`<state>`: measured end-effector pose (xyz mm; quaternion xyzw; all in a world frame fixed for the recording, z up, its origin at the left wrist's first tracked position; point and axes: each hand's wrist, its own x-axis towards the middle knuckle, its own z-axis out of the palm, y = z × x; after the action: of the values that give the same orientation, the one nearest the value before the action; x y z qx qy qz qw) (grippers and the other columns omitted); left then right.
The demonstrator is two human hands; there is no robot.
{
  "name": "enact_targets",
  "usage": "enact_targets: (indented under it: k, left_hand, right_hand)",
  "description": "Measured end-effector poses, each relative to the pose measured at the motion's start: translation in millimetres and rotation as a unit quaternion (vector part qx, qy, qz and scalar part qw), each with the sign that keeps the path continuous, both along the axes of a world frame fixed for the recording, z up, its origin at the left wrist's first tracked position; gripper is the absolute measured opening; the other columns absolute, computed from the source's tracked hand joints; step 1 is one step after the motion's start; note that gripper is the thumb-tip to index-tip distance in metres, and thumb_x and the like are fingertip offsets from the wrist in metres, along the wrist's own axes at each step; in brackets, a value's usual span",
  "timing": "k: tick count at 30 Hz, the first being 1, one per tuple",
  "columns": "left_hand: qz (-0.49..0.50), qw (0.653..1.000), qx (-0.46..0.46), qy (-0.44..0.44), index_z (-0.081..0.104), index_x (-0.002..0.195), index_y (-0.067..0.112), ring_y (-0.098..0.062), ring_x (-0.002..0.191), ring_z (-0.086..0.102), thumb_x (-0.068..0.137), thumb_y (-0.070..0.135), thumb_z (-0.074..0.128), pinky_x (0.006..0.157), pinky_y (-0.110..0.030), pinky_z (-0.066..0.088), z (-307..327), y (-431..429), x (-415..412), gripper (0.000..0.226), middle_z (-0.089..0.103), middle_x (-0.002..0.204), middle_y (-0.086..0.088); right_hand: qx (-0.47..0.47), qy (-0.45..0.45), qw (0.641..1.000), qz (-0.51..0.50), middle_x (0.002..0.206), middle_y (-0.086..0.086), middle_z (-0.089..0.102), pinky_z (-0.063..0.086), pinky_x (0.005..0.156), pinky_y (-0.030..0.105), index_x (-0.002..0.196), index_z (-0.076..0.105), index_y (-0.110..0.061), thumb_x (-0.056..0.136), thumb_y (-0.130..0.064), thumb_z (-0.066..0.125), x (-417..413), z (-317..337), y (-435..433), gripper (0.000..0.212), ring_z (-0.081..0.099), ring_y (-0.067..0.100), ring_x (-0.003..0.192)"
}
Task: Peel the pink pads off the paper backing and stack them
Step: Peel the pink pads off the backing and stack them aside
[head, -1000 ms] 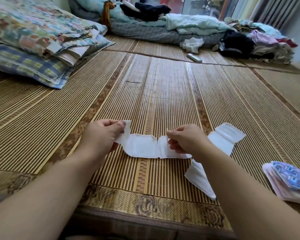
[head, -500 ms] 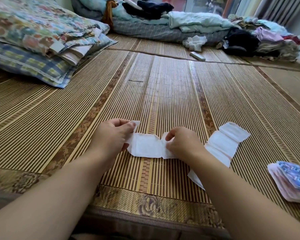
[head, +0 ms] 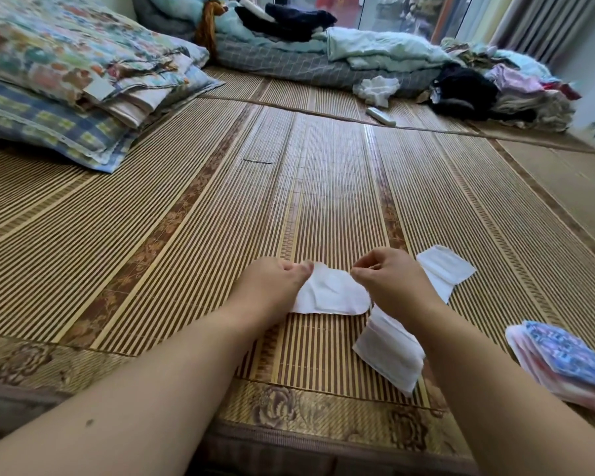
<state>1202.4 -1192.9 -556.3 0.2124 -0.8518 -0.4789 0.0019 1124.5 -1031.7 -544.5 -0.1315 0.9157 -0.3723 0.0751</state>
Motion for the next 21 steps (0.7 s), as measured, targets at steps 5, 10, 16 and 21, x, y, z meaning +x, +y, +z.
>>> enact_targets:
  k: [5, 10, 16, 21]
  left_hand:
    - [0.046, 0.998, 0.001, 0.045, 0.066, 0.083, 0.010, -0.024, 0.072, 0.068, 0.092, 0.053, 0.040, 0.075, -0.043, 0.055, 6, -17, 3, 0.051, 0.071, 0.090, -0.011]
    - [0.090, 0.986, -0.143, -0.001, 0.064, 0.089, 0.022, -0.013, 0.076, 0.058, 0.086, 0.047, 0.058, 0.063, -0.030, 0.045, -1, -51, 11, 0.026, 0.061, 0.079, 0.009]
    - [0.069, 0.963, -0.240, -0.105, 0.058, 0.084, 0.025, -0.019, 0.078, 0.059, 0.079, 0.048, 0.060, 0.064, -0.031, 0.045, -12, -48, 13, 0.024, 0.061, 0.082, 0.006]
    - [0.078, 0.979, -0.169, -0.086, 0.063, 0.075, 0.019, -0.020, 0.070, 0.059, 0.086, 0.032, 0.053, 0.062, -0.033, 0.048, -7, -48, 14, 0.020, 0.064, 0.076, -0.002]
  right_hand:
    - [0.032, 0.003, 0.999, 0.010, 0.072, -0.008, 0.064, 0.037, 0.047, 0.019, 0.079, 0.066, -0.023, 0.084, -0.021, 0.064, -3, -3, 7, 0.006, 0.058, 0.005, 0.059]
    - [0.156, 0.008, 0.988, 0.001, 0.078, 0.003, 0.068, 0.052, 0.064, 0.033, 0.082, 0.068, -0.012, 0.080, -0.030, 0.067, -3, -9, 6, 0.019, 0.061, 0.016, 0.071]
    - [0.246, -0.054, 0.968, -0.004, 0.072, 0.007, 0.066, 0.053, 0.068, 0.035, 0.070, 0.070, -0.009, 0.072, -0.038, 0.076, -8, -9, -9, 0.030, 0.064, 0.026, 0.075]
    - [0.236, -0.089, 0.968, -0.005, 0.075, 0.009, 0.067, 0.054, 0.068, 0.034, 0.070, 0.070, -0.006, 0.072, -0.028, 0.075, -8, -8, -12, 0.023, 0.063, 0.025, 0.075]
